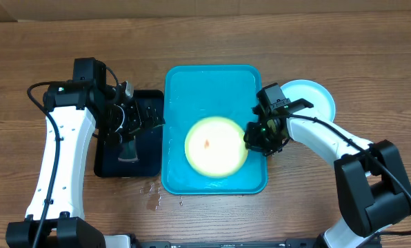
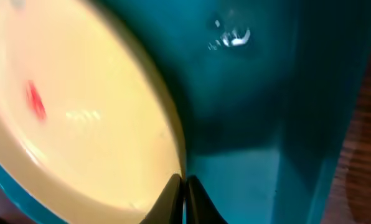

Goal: Clean dirty plates on tray and stack at the side
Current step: 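Grip the yellow plate's right rim with the right gripper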

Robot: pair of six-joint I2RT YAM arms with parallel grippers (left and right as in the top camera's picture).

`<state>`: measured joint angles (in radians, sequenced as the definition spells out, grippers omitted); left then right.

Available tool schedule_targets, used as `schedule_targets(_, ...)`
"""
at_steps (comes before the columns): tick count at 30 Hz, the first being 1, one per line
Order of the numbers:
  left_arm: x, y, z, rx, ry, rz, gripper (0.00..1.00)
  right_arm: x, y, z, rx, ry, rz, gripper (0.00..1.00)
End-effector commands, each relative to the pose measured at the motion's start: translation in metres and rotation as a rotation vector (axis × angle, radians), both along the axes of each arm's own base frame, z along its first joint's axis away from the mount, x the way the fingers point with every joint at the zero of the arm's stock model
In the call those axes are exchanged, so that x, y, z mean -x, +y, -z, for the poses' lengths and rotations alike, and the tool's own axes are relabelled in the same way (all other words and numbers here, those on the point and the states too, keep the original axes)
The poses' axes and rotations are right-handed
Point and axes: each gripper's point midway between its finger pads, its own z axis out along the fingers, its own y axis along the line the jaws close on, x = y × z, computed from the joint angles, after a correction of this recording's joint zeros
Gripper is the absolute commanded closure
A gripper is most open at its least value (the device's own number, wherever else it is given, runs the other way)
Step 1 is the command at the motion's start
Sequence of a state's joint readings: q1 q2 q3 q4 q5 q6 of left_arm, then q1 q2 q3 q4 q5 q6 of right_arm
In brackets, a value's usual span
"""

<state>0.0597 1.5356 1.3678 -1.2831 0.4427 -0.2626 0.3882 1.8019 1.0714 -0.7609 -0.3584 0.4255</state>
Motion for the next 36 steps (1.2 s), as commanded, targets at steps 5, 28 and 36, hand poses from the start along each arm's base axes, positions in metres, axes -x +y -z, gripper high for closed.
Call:
schedule_targets(5,-0.004,-0.001,-0.005,0.019,-0.01,-0.016,0.0,-0.035,0.013,-0.01,-0.053,-0.14,0.06,0.96)
schedule_targets(28,-0.004,-0.001,-0.005,0.019,-0.01,-0.016,0.0,-0.04,0.023,-0.024,-0.135,-0.11,0.106,0.63)
schedule_targets(36,-0.004,-0.001,-0.005,0.019,-0.01,-0.016,0.0,-0.042,0.015,-0.018,-0.065,-0.133,0.116,0.72)
